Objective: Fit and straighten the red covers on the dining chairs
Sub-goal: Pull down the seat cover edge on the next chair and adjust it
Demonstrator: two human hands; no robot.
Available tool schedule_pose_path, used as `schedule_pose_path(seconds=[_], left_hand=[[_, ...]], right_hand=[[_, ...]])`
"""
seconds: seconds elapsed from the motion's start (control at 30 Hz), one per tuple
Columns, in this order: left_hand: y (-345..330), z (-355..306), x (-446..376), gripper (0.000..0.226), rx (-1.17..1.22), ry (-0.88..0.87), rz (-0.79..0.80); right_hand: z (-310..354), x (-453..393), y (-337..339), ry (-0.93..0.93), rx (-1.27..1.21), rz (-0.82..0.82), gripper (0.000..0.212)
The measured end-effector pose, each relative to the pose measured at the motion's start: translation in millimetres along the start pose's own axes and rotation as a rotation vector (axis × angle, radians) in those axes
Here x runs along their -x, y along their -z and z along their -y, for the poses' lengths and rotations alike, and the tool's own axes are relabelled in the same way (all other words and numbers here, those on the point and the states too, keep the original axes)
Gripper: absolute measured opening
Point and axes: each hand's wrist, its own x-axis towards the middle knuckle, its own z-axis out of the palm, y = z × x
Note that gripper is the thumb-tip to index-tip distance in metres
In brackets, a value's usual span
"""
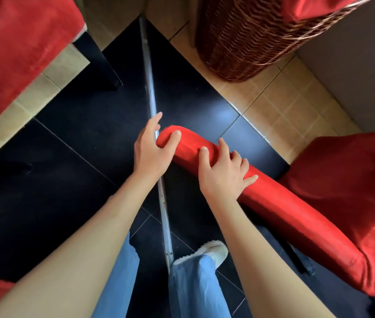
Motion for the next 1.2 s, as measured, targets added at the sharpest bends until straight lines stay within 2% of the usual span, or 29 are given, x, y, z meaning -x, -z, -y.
schedule_pose_path(seconds=[0.1, 0.27, 0.47, 0.63, 0.77, 0.97, 1.2], left_hand=[[-6, -2, -5, 0.057, 0.027, -0.057, 0.048], [-11, 3, -12, 0.061, 0.107, -0.122, 0.026], [-17, 11, -18, 0.052, 0.254, -0.180, 0.045], [-21, 19, -21, 0.027, 0.396, -0.193, 0.073], [-25, 18, -21, 0.016, 0.429, -0.251, 0.036], [-30, 21, -20, 0.022, 0.475, -0.308, -0.026], [-36, 25, -21, 0.027, 0.541, -0.338, -0.043]], right_hand=[[-5, 3, -3, 0.073, 0.054, -0.041, 0.062], [-8, 4, -14, 0.134, 0.110, -0.153, 0.071], [-9, -2, -23, 0.196, 0.136, -0.289, 0.068], [-17, -8, -26, 0.293, 0.170, -0.354, 0.069], [-18, -10, -28, 0.309, 0.184, -0.440, 0.065], [-20, -15, -33, 0.391, 0.208, -0.617, 0.058], [-19, -17, -35, 0.367, 0.170, -0.609, 0.058]])
